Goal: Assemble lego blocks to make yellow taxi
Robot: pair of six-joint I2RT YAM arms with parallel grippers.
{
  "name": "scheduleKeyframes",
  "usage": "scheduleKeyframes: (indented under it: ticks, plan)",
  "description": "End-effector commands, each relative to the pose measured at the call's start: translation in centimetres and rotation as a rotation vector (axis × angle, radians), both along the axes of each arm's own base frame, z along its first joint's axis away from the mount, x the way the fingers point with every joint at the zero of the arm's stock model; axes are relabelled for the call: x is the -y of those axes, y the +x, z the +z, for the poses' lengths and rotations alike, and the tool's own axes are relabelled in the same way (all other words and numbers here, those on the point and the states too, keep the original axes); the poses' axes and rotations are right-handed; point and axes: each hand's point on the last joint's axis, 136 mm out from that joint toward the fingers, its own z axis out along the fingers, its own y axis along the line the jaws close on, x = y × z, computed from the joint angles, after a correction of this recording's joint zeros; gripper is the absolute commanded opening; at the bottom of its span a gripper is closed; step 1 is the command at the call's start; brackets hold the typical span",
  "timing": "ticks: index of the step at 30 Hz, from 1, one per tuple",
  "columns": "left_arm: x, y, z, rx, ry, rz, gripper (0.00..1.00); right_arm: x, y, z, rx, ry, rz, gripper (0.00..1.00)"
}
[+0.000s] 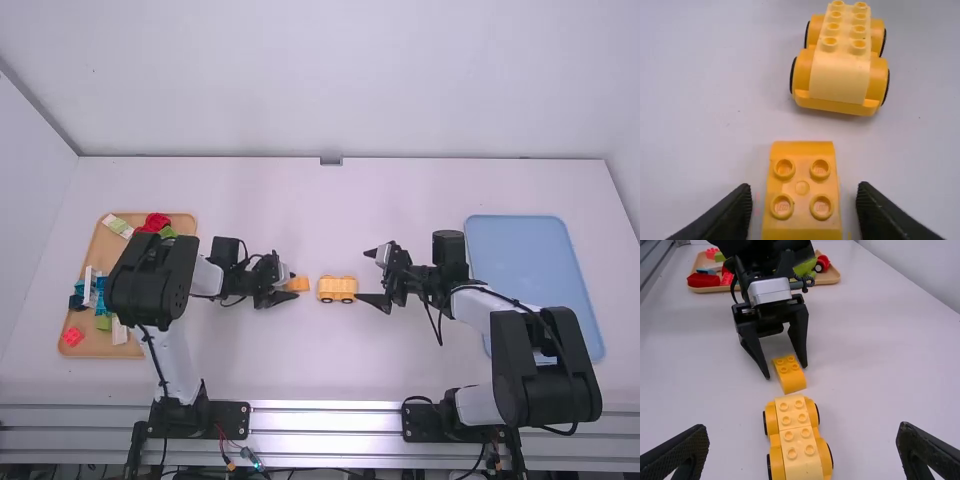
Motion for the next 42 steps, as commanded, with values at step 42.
scheduleKeyframes:
  ticks: [42]
  plan:
    - [4.6,-3.1,9.0,0.089,-0.072,-0.156,0.17,-4.8,-0.2,-10.2,-0.031,-0.016,0.188,0.99]
